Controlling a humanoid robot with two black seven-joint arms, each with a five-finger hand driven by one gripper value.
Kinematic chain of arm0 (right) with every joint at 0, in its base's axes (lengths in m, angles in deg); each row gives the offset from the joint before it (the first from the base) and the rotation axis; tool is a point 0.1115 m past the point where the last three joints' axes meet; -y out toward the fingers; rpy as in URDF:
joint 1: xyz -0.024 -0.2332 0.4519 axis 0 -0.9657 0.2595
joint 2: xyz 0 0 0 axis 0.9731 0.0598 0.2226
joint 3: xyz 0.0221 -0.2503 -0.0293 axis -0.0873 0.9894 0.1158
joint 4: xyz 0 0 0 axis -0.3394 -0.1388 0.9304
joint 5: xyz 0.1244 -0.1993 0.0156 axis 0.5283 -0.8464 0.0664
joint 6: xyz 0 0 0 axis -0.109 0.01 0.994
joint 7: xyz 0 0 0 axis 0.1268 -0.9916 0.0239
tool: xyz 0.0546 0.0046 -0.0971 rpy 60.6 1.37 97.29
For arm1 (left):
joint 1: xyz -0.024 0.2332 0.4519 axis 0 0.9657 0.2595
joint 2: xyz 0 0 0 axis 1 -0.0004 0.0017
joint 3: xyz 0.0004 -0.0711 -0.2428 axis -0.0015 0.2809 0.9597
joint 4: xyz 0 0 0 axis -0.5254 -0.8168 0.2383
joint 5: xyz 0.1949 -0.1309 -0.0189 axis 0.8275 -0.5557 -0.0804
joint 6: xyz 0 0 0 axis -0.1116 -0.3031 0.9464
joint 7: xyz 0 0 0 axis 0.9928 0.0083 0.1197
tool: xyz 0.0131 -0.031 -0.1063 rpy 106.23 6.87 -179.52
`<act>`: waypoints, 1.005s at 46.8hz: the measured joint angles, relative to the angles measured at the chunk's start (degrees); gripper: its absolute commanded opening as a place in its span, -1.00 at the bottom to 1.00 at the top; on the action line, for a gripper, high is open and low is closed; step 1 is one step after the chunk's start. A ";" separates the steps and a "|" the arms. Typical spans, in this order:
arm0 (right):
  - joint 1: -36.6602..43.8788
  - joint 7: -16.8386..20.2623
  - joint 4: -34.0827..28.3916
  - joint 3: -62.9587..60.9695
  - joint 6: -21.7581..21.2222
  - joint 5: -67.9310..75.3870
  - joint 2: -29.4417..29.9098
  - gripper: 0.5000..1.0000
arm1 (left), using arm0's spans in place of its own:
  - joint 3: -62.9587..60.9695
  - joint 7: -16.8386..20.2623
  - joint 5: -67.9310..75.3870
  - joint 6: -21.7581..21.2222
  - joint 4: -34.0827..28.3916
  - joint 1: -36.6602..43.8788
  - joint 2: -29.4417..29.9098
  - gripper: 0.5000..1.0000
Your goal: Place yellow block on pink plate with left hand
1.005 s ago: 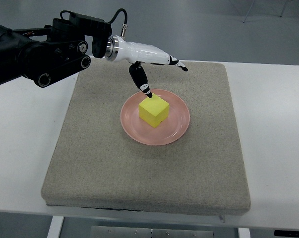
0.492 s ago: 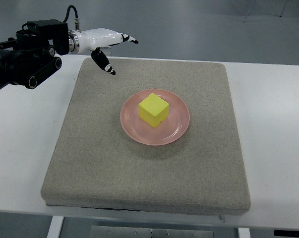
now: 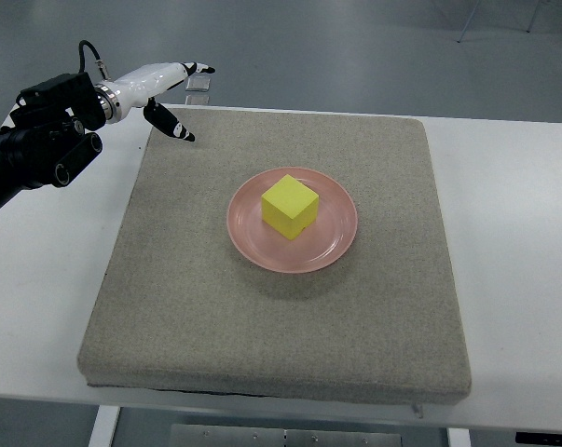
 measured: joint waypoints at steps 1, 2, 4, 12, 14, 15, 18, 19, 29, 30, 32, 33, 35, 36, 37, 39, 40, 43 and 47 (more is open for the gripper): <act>0.00 0.00 0.00 0.00 0.00 0.00 0.00 0.69 | -0.02 0.00 -1.10 -0.57 0.00 0.34 -0.01 0.96; 0.00 0.00 0.00 0.00 0.00 0.00 0.00 0.69 | -0.03 0.00 -2.50 -1.28 0.00 0.86 -0.02 0.96; 0.00 0.00 0.00 0.00 0.00 0.00 0.00 0.69 | -0.04 0.00 -4.45 -2.09 -0.01 1.71 -0.03 0.96; 0.01 0.02 0.00 0.00 -0.02 0.00 0.00 0.69 | 0.14 -0.64 -15.93 -3.24 -3.78 3.08 -2.22 0.96; 0.00 0.03 0.00 0.00 -0.02 0.00 0.00 0.69 | 0.14 -0.87 -20.27 -2.83 -5.60 3.24 -3.09 0.96; 0.00 0.03 0.00 0.00 -0.02 0.00 0.00 0.69 | 0.13 -0.96 -22.17 -2.64 -6.34 3.42 -3.42 0.96; 0.00 0.03 0.00 0.00 -0.02 0.00 0.00 0.69 | 0.04 -1.63 -29.47 -2.14 -7.98 3.67 -4.26 0.96; -0.01 0.03 0.00 0.00 -0.02 0.00 0.00 0.69 | 0.03 -2.11 -31.51 -1.93 -8.22 3.68 -4.36 0.96; 0.00 0.02 0.00 0.00 -0.02 0.00 0.00 0.69 | 1.13 -9.57 -50.99 2.52 -8.54 3.92 -4.47 0.96; -0.01 0.02 0.00 0.00 -0.02 0.00 0.00 0.69 | 1.73 -9.58 -52.79 3.10 -8.55 4.04 -4.47 0.96; 0.00 0.02 0.00 0.00 -0.02 0.00 0.00 0.69 | 3.38 -9.63 -56.31 3.89 -8.56 4.60 -4.50 0.96; 0.00 0.02 0.00 0.00 -0.02 0.00 0.00 0.69 | 4.08 -9.65 -57.42 3.99 -8.58 4.86 -4.50 0.96; 0.00 0.02 0.00 0.00 -0.02 0.00 0.00 0.69 | 5.67 -9.67 -59.19 4.31 -8.61 5.21 -4.51 0.96; 0.00 0.01 0.00 0.00 -0.02 0.00 0.00 0.69 | 6.52 -9.67 -59.62 4.63 -8.61 5.28 -4.51 0.96; 0.00 0.01 0.00 0.00 -0.02 0.00 0.00 0.69 | 7.42 -9.67 -59.87 4.80 -8.61 5.32 -4.52 0.96; 0.00 0.01 0.00 0.00 -0.02 0.00 0.00 0.69 | 10.23 -9.67 -60.14 5.02 -8.61 5.43 -4.52 0.96; 0.00 0.01 0.00 0.00 -0.02 0.00 0.00 0.69 | 11.58 -9.67 -60.20 5.10 -8.61 5.44 -4.52 0.96; 0.00 0.01 0.00 0.00 -0.02 0.00 0.00 0.69 | 16.24 -9.67 -60.25 6.13 -8.61 5.77 -4.42 0.96; 0.00 0.02 0.00 0.00 0.00 0.00 0.00 0.69 | 21.75 -9.63 -60.24 9.78 -8.62 7.40 -4.43 0.96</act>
